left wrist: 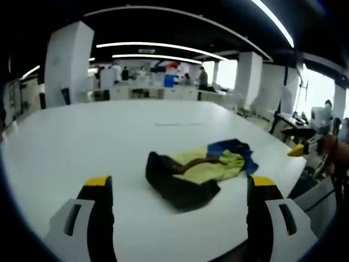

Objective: Fold the garment on the visible template until the final outline fits inside the template.

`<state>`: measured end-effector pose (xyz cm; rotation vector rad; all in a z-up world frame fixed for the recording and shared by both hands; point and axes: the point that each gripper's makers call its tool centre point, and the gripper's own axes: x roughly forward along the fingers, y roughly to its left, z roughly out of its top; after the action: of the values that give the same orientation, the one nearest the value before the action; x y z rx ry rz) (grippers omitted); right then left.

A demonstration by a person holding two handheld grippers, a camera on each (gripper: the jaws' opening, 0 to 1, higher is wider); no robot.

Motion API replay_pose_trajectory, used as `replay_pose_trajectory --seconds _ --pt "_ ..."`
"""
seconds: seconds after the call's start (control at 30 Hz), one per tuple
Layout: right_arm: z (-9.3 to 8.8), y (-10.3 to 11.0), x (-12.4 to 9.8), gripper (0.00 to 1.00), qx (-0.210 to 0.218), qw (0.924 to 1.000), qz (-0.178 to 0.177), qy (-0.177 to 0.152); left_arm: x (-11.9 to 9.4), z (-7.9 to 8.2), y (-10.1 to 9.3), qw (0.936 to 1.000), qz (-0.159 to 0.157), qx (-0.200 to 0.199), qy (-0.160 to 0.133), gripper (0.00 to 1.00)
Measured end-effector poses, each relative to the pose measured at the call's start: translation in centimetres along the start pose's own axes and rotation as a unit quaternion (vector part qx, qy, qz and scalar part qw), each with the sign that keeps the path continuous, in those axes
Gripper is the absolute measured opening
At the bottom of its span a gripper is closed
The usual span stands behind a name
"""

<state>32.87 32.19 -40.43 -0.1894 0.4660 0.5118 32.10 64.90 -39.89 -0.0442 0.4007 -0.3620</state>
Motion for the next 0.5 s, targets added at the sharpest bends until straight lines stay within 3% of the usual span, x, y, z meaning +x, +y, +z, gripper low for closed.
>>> replay_pose_trajectory --seconds 0.5 --pt "-0.13 -0.28 0.31 1.0 0.005 1.0 -0.002 -0.003 0.22 0.05 0.21 1.0 0.001 0.001 0.0 0.99"
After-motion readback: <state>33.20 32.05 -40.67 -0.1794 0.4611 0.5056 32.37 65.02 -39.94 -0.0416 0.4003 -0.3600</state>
